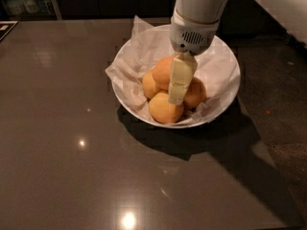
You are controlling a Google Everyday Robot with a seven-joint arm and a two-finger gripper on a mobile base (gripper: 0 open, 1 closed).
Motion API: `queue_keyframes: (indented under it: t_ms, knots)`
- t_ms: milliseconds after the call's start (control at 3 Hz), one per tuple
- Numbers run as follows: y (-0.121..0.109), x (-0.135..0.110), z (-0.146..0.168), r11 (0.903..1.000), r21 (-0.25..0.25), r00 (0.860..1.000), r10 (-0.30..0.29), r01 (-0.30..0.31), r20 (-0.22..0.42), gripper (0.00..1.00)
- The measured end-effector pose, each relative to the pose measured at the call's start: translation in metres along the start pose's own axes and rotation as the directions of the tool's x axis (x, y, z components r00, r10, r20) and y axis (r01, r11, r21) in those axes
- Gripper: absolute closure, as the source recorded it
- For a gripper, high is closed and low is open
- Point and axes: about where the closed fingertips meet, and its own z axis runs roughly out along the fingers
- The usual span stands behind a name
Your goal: Pick orange from white bowl
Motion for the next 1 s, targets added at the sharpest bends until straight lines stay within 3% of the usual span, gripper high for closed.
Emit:
queue_keyframes:
  t_ms: [333, 667, 1000]
  knots:
    - [-0.0035, -0.0022, 0.0064, 1.0, -0.009, 1.0, 0.003, -0.003, -0.003, 0.13]
    - [-0.0035, -0.0022, 0.0064, 1.0, -0.009, 1.0, 0.003, -0.003, -0.003, 0.31]
    - [-0.0035, -0.0022, 0.0064, 1.0, -0.009, 1.0, 0.003, -0.003, -0.003, 0.55]
